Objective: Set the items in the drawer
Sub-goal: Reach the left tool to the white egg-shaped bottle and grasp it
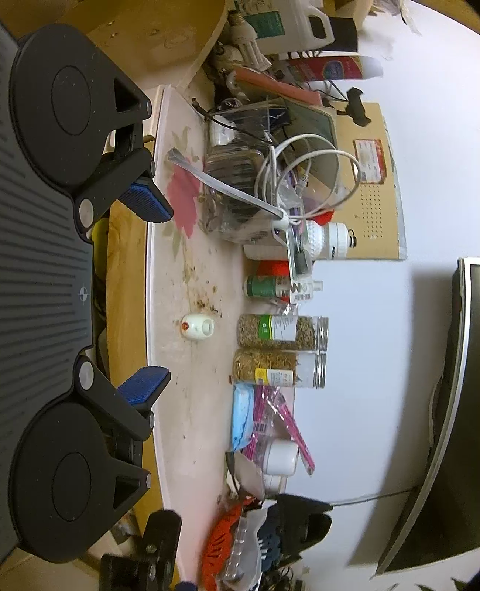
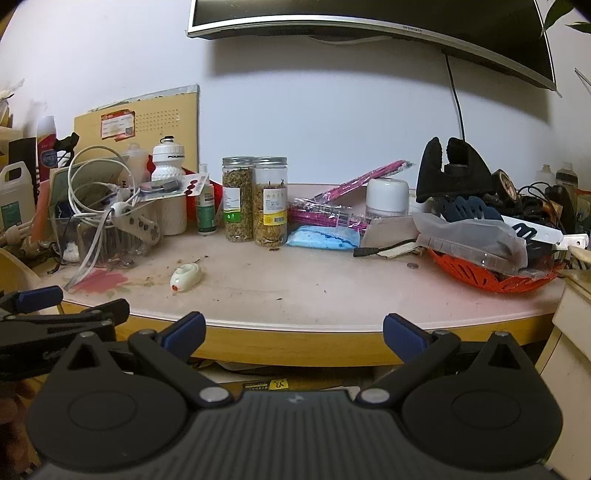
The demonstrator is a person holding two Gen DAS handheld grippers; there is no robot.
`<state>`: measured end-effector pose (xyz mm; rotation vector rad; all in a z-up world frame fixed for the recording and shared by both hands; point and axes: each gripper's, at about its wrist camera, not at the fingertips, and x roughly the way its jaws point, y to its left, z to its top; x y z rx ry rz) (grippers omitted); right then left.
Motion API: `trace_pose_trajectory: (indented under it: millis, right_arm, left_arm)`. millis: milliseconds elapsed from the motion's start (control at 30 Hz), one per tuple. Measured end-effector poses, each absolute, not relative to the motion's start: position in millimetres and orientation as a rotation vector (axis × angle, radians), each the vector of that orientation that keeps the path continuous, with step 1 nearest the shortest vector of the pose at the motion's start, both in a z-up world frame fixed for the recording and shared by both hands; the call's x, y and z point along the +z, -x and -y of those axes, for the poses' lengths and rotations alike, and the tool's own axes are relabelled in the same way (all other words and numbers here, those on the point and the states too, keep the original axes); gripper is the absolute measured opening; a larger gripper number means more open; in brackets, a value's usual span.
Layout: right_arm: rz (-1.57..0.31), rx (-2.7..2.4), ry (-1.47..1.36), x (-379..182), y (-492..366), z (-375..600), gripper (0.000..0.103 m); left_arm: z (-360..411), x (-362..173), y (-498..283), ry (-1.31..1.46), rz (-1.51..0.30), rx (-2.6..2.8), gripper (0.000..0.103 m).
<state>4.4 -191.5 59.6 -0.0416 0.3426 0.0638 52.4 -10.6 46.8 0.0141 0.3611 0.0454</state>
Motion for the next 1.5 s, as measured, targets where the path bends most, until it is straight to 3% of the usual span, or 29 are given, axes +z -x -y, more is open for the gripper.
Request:
trace_pose_trajectory:
  millis: [1500]
  right_arm:
    - [-0.455,0.077,0.023,44.5,-28.8,193.2,0.102]
  left_arm:
    - [19.5,10.8,-157.2,-0.051,-0.356,0.031,0.087]
